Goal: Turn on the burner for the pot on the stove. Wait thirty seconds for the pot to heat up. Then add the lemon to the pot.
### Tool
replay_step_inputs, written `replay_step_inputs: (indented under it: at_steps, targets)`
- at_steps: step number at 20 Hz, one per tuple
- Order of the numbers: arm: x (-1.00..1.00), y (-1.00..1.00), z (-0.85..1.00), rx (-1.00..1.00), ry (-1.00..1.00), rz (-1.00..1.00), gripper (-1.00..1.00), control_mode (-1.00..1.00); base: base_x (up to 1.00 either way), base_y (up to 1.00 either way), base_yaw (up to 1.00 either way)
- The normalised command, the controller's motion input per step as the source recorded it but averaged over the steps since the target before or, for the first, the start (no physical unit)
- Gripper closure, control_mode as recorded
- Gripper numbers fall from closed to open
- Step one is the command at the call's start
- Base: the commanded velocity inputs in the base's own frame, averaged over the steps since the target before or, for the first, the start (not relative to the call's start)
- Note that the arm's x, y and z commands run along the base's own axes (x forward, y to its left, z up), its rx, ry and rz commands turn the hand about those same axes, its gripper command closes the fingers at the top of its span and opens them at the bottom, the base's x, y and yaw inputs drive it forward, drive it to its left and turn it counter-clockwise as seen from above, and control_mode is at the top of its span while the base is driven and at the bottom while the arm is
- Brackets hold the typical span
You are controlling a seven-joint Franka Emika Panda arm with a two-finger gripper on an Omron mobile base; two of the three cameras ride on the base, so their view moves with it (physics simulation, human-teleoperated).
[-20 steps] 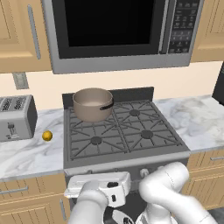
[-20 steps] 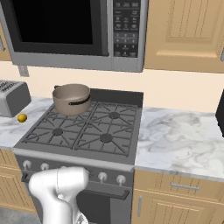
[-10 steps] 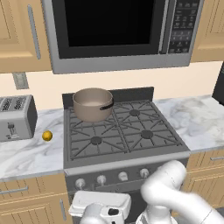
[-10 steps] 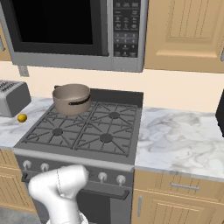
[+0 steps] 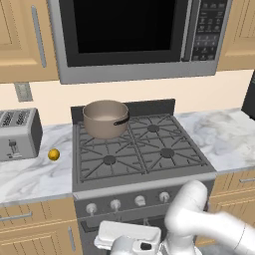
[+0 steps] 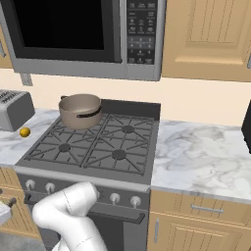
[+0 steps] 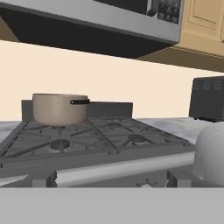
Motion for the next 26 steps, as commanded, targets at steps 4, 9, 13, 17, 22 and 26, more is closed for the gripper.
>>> replay_step_inputs:
  at_steps: [4, 9, 13, 17, 22, 26]
  targets:
    - [0.37, -0.12, -0.24, 0.09, 0.0, 0.04, -1.0, -1.0, 0.0, 0.0, 0.0]
    - [0.45, -0.04, -0.3, 0.08, 0.0, 0.06, -1.0, -1.0, 0.0, 0.0, 0.0]
    - [0.24, 0.0, -0.44, 0.02, -0.01, 0.02, -1.0, -1.0, 0.0, 0.0, 0.0]
    - [0.28, 0.0, -0.44, 0.0, -0.01, 0.0, -1.0, -1.0, 0.0, 0.0, 0.0]
    - [0.35, 0.04, -0.35, 0.01, 0.0, 0.0, -1.0, -1.0, 0.0, 0.0, 0.0]
    - [0.31, 0.16, -0.33, 0.0, 0.0, 0.0, -1.0, -1.0, 0.0, 0.0, 0.0]
